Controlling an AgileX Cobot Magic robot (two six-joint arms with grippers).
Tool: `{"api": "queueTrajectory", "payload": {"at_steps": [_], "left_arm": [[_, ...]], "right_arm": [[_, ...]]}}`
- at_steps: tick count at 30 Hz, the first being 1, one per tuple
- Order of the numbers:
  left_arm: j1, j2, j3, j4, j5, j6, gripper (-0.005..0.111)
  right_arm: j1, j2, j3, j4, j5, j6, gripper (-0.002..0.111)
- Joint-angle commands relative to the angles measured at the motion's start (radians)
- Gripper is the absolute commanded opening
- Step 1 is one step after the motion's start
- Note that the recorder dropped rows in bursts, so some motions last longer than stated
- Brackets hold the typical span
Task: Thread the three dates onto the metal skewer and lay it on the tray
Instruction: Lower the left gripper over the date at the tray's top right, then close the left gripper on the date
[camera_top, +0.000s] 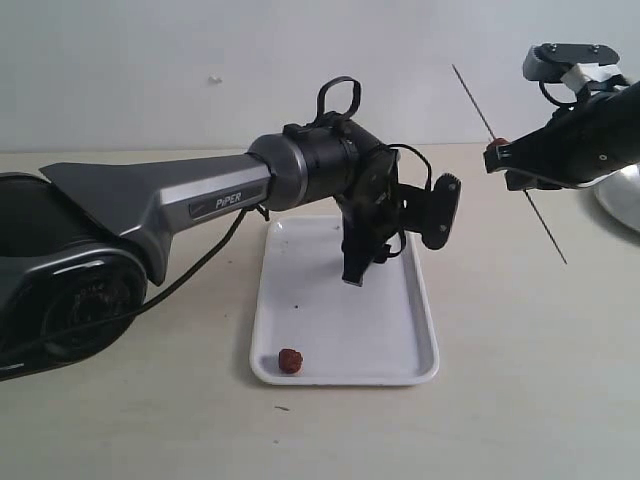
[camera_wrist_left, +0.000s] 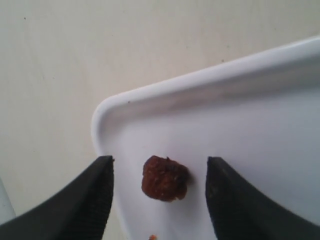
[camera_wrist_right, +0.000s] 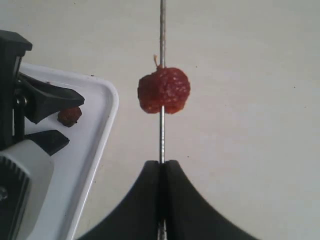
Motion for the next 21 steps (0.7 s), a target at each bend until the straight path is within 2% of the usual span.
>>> {"api": "queueTrajectory", "payload": {"at_steps": [1, 11, 16, 21], "left_arm": [[0.003, -0.004, -0.007, 0.042, 0.019, -0.004, 0.054], [0.003, -0.004, -0.007, 0.044, 0.019, -0.006, 0.053], [0.003, -0.004, -0.007, 0.044, 0.016, -0.006, 0.041], [0.003, -0.004, -0.007, 0.044, 0.016, -0.006, 0.041]], "right_arm": [[-0.003, -0.001, 0.003, 0.001, -0.01, -0.005, 0.0], [-0.003, -0.001, 0.003, 0.02, -0.008, -0.01, 0.0], [-0.003, -0.001, 0.003, 0.02, -0.008, -0.01, 0.0], [-0.003, -0.001, 0.003, 0.02, -0.008, -0.01, 0.0]]}}
